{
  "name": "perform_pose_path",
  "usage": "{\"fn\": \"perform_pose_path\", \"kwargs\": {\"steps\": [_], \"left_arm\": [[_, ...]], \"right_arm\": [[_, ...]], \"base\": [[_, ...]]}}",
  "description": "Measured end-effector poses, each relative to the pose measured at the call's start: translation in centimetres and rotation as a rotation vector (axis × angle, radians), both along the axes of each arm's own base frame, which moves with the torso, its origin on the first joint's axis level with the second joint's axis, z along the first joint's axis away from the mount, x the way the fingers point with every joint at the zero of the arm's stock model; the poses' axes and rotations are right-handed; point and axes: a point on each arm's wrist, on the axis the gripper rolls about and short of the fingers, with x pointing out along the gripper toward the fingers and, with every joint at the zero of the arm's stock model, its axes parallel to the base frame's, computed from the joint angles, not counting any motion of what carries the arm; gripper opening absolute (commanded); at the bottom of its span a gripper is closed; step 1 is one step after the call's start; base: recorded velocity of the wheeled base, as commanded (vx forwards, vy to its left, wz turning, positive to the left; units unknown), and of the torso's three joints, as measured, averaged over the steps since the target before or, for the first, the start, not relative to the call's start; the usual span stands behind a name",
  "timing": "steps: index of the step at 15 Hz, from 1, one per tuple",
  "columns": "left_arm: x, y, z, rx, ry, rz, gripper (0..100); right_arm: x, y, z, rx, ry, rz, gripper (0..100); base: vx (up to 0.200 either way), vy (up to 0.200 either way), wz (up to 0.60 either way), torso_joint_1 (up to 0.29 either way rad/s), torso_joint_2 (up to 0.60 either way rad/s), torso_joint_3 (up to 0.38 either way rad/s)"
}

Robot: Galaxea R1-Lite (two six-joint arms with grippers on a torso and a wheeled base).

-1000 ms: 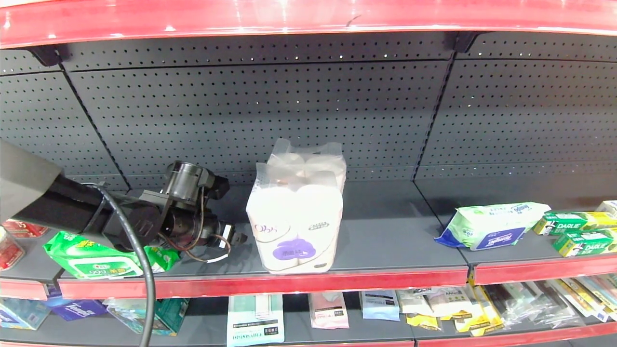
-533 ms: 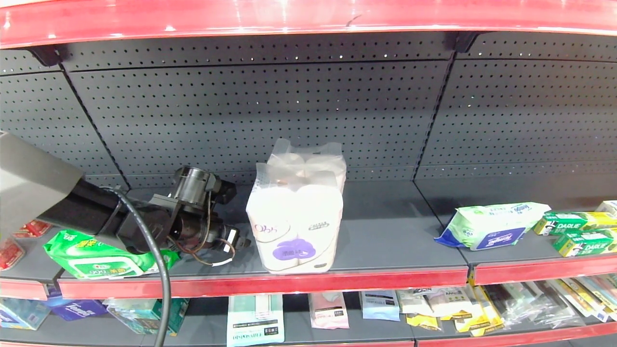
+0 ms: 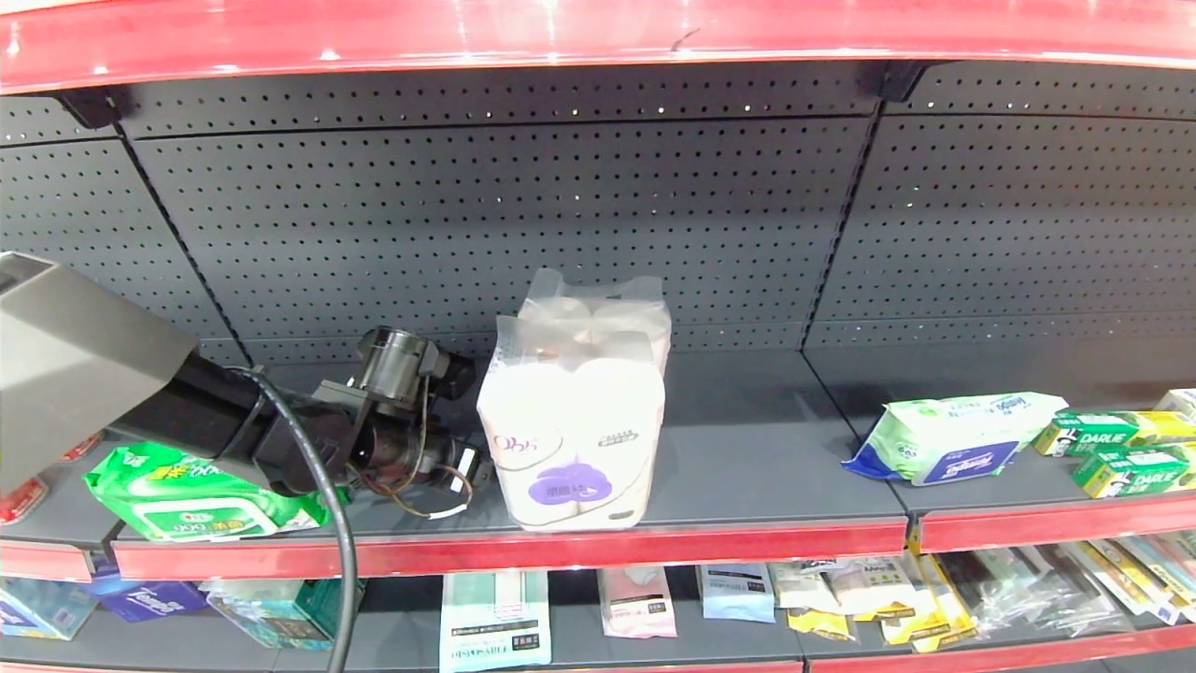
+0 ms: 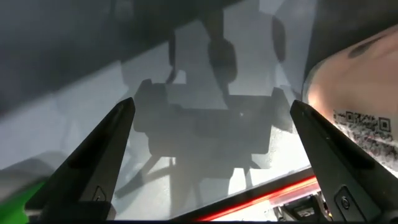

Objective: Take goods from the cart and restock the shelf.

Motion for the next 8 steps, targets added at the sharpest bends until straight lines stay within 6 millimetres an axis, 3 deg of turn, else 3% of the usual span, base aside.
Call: {"fn": "perform_pose_path", "kwargs": {"steps": [8], "left_arm": [[0.21, -0.63, -0.19, 0.0, -0.001, -0.014, 100]], "right_arm": [[0.0, 0.0, 0.0, 0.0, 0.0, 0.0, 100]], "base": [[0.0, 0.0, 0.0, 0.0, 0.0, 0.0]]}}
